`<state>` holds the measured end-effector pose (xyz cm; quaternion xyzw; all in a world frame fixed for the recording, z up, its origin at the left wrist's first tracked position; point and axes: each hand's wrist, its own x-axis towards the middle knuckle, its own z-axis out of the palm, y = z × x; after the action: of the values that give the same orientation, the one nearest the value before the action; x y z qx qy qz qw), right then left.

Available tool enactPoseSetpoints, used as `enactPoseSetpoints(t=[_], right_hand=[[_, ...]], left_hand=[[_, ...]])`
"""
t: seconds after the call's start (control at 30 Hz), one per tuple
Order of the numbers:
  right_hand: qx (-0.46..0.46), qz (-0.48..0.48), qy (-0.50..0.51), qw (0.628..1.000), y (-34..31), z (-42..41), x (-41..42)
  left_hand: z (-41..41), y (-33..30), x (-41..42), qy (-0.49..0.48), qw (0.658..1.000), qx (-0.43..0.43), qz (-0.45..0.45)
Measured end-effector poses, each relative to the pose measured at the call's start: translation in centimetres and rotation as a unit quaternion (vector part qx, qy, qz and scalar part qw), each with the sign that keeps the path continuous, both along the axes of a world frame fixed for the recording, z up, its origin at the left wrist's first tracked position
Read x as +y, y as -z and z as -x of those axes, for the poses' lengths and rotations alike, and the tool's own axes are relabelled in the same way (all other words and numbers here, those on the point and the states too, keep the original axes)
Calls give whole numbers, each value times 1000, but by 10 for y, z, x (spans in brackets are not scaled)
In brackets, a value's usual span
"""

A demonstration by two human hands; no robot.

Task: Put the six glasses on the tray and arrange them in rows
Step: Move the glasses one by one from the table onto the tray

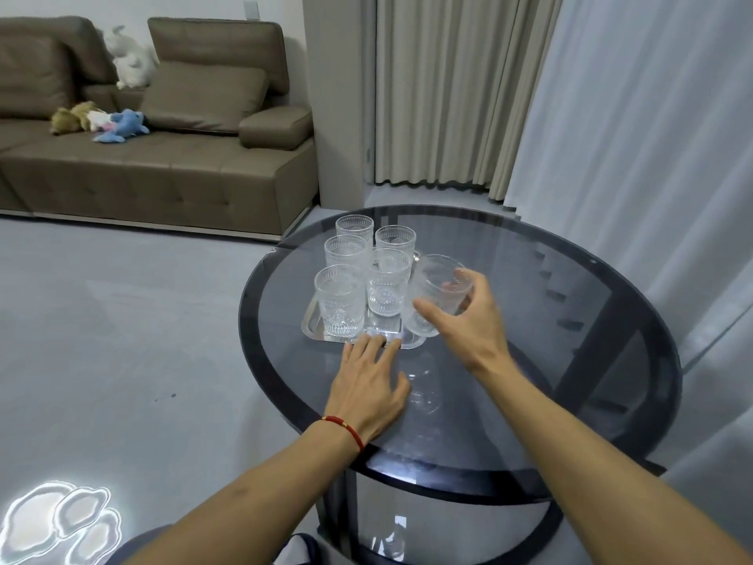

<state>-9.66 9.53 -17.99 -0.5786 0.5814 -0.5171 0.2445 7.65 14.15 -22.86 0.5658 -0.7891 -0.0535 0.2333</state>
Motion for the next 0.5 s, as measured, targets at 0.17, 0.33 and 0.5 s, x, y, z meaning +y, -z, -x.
enactPoseSetpoints(t=[0.17, 0.33, 0.5], right_hand=[[32, -11, -29, 999, 10, -35, -2], [77, -34, -50, 995, 19, -45, -6], [66, -85, -109, 988, 24, -32, -10]], left_hand=[[-4, -3, 5, -9, 998, 58, 0], [-13, 0, 9, 3, 998, 65, 10], [-15, 5, 9, -61, 997, 30, 30]])
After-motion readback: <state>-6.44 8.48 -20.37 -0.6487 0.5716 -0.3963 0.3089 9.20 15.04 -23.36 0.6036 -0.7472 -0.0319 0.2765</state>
